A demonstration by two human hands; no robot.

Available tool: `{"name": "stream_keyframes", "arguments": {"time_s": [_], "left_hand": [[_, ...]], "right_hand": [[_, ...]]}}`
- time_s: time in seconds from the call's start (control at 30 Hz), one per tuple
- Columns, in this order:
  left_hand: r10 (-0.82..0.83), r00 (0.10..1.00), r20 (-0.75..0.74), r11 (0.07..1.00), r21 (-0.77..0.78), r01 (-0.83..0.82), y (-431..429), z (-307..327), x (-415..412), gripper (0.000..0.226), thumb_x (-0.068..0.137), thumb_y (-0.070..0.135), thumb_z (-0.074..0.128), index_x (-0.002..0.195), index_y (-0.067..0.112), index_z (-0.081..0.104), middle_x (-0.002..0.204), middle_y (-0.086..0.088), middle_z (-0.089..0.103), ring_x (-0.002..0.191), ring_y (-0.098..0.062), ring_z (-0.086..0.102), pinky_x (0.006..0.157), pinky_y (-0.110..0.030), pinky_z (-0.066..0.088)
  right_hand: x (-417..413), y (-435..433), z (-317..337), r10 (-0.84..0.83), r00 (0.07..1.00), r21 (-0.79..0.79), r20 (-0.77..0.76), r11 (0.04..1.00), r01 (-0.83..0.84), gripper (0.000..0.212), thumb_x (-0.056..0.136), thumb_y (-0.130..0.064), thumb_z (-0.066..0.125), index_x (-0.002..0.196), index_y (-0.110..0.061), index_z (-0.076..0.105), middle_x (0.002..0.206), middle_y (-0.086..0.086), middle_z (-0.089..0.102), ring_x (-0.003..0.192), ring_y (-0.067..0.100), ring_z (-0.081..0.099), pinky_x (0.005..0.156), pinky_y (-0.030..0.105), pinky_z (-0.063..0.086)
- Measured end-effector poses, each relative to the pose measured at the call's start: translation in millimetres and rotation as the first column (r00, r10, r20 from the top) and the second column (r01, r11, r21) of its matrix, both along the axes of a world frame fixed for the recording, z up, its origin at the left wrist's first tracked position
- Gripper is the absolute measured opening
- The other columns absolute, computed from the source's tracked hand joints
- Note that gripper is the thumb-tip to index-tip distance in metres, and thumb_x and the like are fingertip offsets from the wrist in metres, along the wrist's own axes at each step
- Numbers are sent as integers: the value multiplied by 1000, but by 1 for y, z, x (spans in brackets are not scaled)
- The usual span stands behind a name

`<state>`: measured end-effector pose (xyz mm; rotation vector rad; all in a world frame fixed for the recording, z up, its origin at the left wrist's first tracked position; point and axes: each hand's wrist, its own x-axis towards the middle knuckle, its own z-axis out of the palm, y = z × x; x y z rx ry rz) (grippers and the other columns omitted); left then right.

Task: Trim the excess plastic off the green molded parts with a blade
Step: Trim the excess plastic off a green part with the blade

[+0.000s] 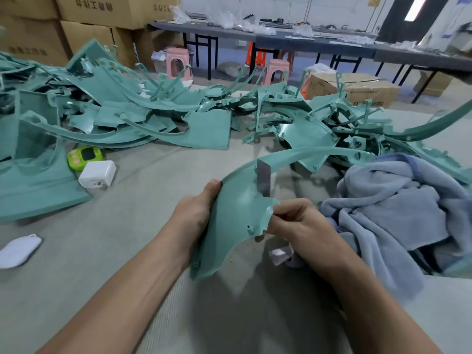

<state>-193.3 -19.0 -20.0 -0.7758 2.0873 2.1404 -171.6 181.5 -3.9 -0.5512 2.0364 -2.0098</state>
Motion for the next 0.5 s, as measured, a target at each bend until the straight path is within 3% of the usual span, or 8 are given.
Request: {"name": "stream_keyframes", "arguments": {"time_s": [0.07, 0.17, 0.3, 0.5], "left_hand": [[17, 1000, -15, 1000, 11, -17, 2, 0, 2, 57, 89, 63, 63, 81, 7, 70, 61, 2, 73, 58, -17, 69, 52, -23, 46], [50, 997, -55, 998, -21, -51, 3, 2, 3, 55, 89, 63, 63, 80, 9, 69, 55, 6, 70, 58, -14, 66, 53, -25, 45], [164, 982, -88, 986, 37, -161, -13, 5, 1, 52, 90, 61, 61, 83, 11, 72, 65, 5, 74, 66, -17, 71, 59, -27, 48], [156, 982, -110, 987, 60, -150, -17, 3, 0, 55, 90, 61, 62, 74, 9, 73, 74, -2, 76, 70, -25, 70, 69, -35, 51]], "right_hand": [[0, 1, -1, -7, 1000, 2, -29, 1000, 7, 20, 95, 7, 63, 85, 5, 79, 77, 16, 75, 69, 13, 68, 62, 16, 52], [-1, 4, -4, -1, 998, -5, -60, 1000, 1, 20, 94, 4, 66, 84, -3, 82, 81, 20, 75, 74, 18, 67, 67, 18, 52], [-3, 13, -5, 46, 998, -86, -40, 995, -49, 18, 90, -2, 66, 92, -9, 82, 87, 15, 77, 79, 19, 70, 75, 25, 56], [3, 1, -3, -164, 982, -118, -95, 981, 153, 15, 91, -8, 68, 88, -12, 83, 86, 13, 77, 75, 16, 70, 70, 23, 55]]}}
